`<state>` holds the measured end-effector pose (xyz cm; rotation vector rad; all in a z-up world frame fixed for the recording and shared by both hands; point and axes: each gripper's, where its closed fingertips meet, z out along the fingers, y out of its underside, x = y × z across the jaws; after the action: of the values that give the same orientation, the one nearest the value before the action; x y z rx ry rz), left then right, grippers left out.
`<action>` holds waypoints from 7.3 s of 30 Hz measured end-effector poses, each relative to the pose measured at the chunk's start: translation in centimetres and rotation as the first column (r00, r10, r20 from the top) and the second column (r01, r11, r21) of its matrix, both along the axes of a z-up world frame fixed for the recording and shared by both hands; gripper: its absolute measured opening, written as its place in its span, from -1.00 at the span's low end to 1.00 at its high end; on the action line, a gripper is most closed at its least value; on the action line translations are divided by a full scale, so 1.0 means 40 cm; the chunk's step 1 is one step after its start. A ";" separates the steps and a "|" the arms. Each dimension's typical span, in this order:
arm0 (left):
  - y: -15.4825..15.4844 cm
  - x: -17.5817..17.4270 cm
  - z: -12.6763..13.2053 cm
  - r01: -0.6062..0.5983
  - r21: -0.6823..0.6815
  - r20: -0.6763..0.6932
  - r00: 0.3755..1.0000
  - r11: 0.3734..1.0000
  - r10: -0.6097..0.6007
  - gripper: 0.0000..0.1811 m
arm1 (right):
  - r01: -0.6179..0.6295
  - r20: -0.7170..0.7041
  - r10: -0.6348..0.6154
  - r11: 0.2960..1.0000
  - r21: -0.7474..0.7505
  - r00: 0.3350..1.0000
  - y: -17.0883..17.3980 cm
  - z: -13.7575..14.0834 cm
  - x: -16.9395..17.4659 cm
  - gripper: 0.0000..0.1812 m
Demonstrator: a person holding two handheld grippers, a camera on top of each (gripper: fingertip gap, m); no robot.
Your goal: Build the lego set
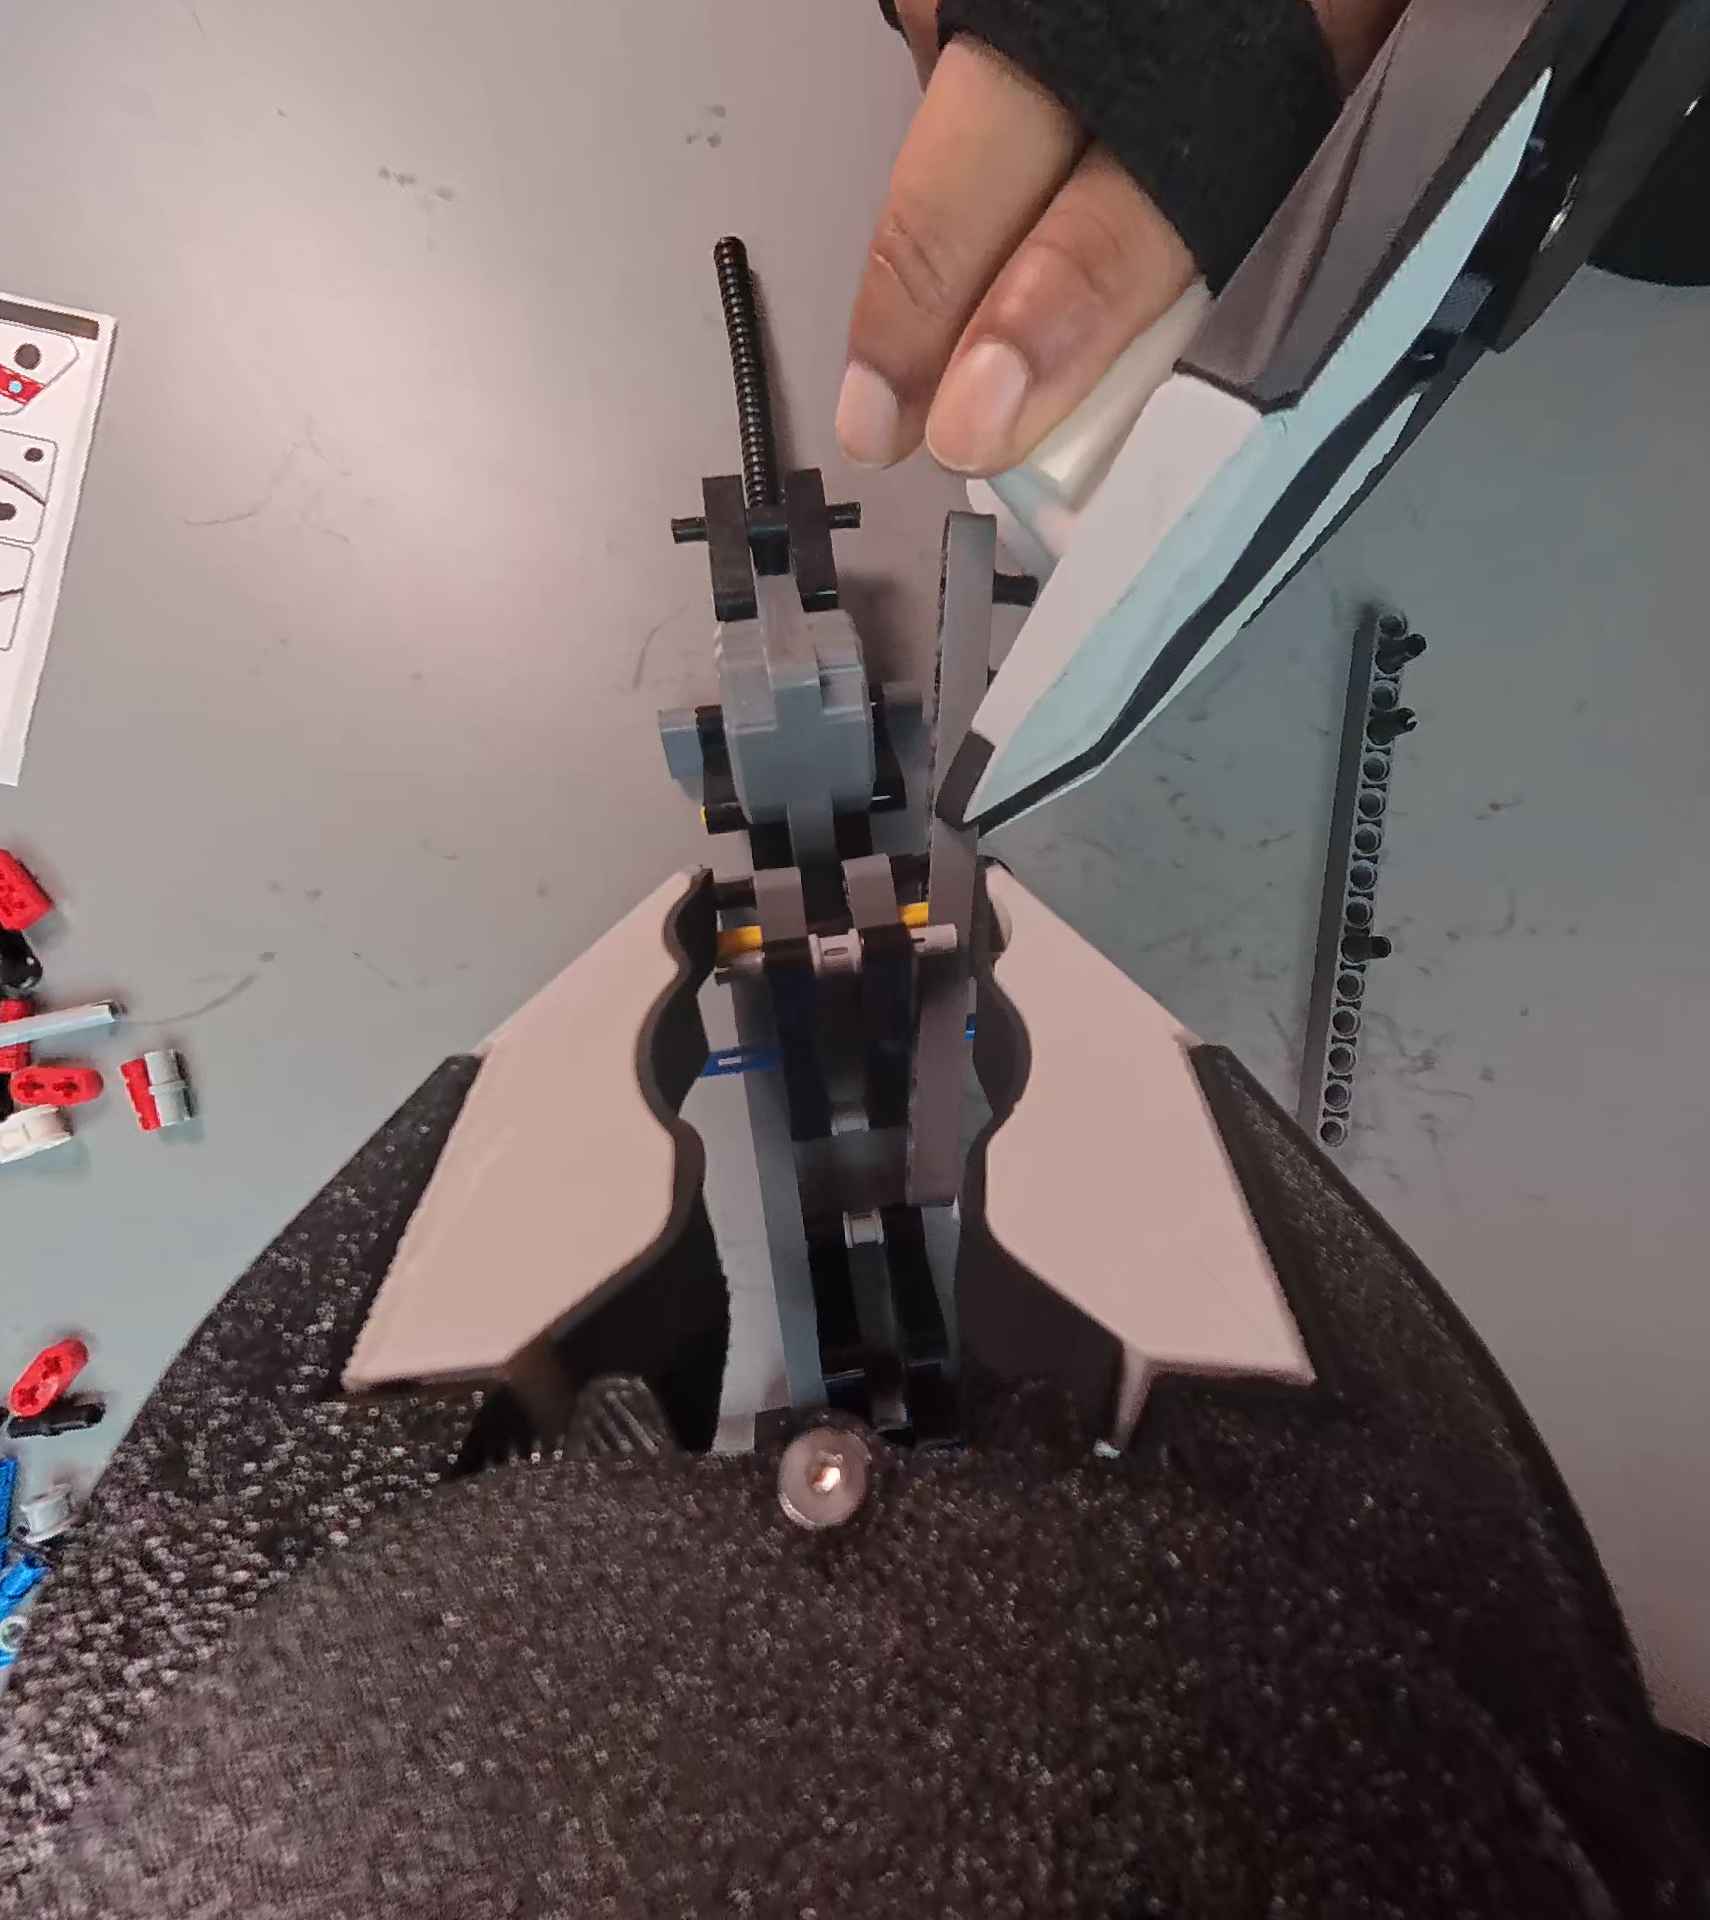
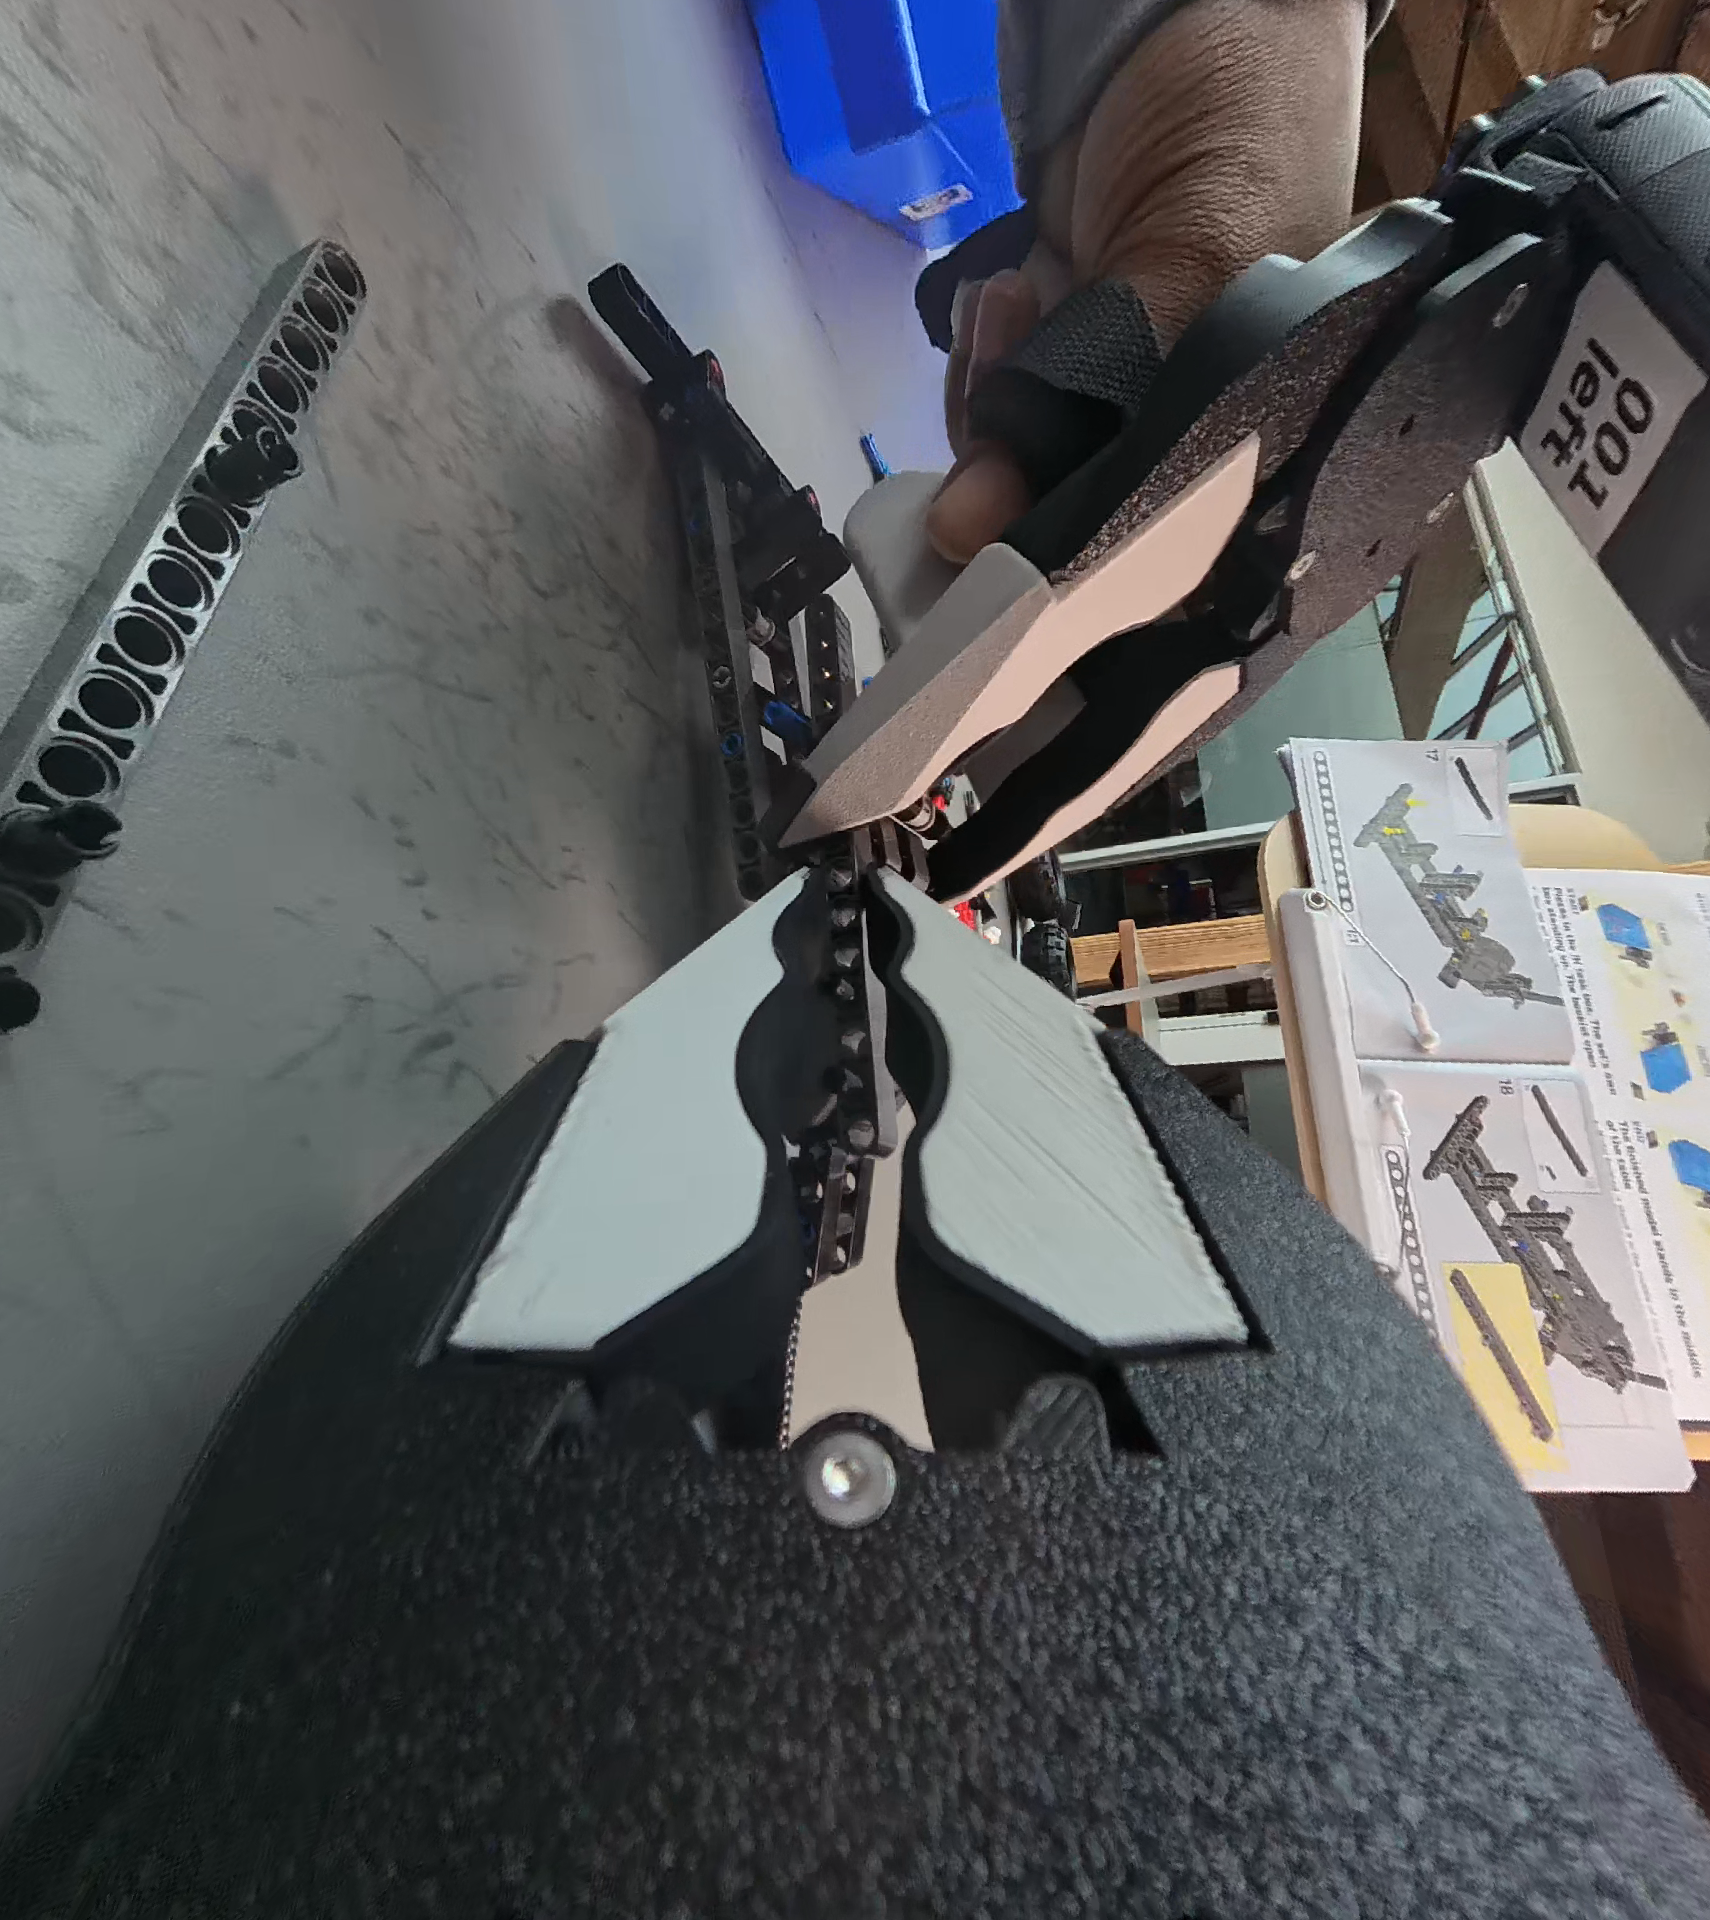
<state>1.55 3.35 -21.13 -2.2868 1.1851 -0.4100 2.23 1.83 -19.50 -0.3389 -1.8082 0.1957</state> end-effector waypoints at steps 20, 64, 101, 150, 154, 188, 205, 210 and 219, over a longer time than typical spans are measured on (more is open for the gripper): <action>-0.002 -0.001 -0.001 -0.027 -0.084 0.037 0.999 0.996 0.030 -0.39 | -0.100 -0.041 0.102 0.993 0.055 0.994 0.005 0.000 -0.014 -0.93; -0.014 -0.061 -0.004 -0.121 0.148 0.044 0.992 0.981 0.116 -0.35 | 0.161 -0.017 -0.161 0.986 0.049 0.987 0.025 -0.005 -0.049 -0.90; 0.028 -0.015 -0.019 -0.071 0.118 0.080 0.995 0.990 0.062 -0.45 | 0.337 -0.012 -0.347 0.917 -0.212 0.938 0.051 -0.005 -0.037 -0.90; -0.091 -0.093 -0.031 0.180 0.092 0.054 0.981 0.979 -0.185 -0.32 | 0.377 0.392 -0.142 0.680 -0.628 0.909 0.174 -0.012 0.157 -0.60; -0.104 -0.088 -0.031 0.238 0.085 0.064 0.968 0.968 -0.243 -0.32 | 0.445 0.537 -0.062 0.645 -0.622 0.841 0.173 -0.080 0.184 -0.62; -0.057 0.016 0.033 0.117 0.146 0.110 0.985 0.982 -0.133 -0.43 | 0.503 0.686 0.009 0.673 -0.542 0.727 0.147 -0.068 0.184 -0.73; -0.031 0.041 0.015 0.116 0.149 0.086 0.988 0.982 -0.129 -0.56 | 0.435 0.749 0.120 0.750 -0.499 0.652 0.125 0.075 0.131 -0.93; -0.025 0.045 0.008 0.101 0.163 0.064 0.992 0.982 -0.113 -0.56 | 0.374 0.691 0.139 0.757 -0.536 0.710 0.069 0.109 0.054 -0.92; -0.019 0.049 0.007 0.070 0.177 0.085 0.993 0.982 -0.086 -0.55 | 0.310 0.562 0.183 0.679 -0.666 0.807 0.008 0.119 -0.025 -0.93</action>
<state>3.50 2.60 -20.86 -2.0558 1.2179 -0.4194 1.24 2.13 -14.75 -1.1633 -2.2646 0.8756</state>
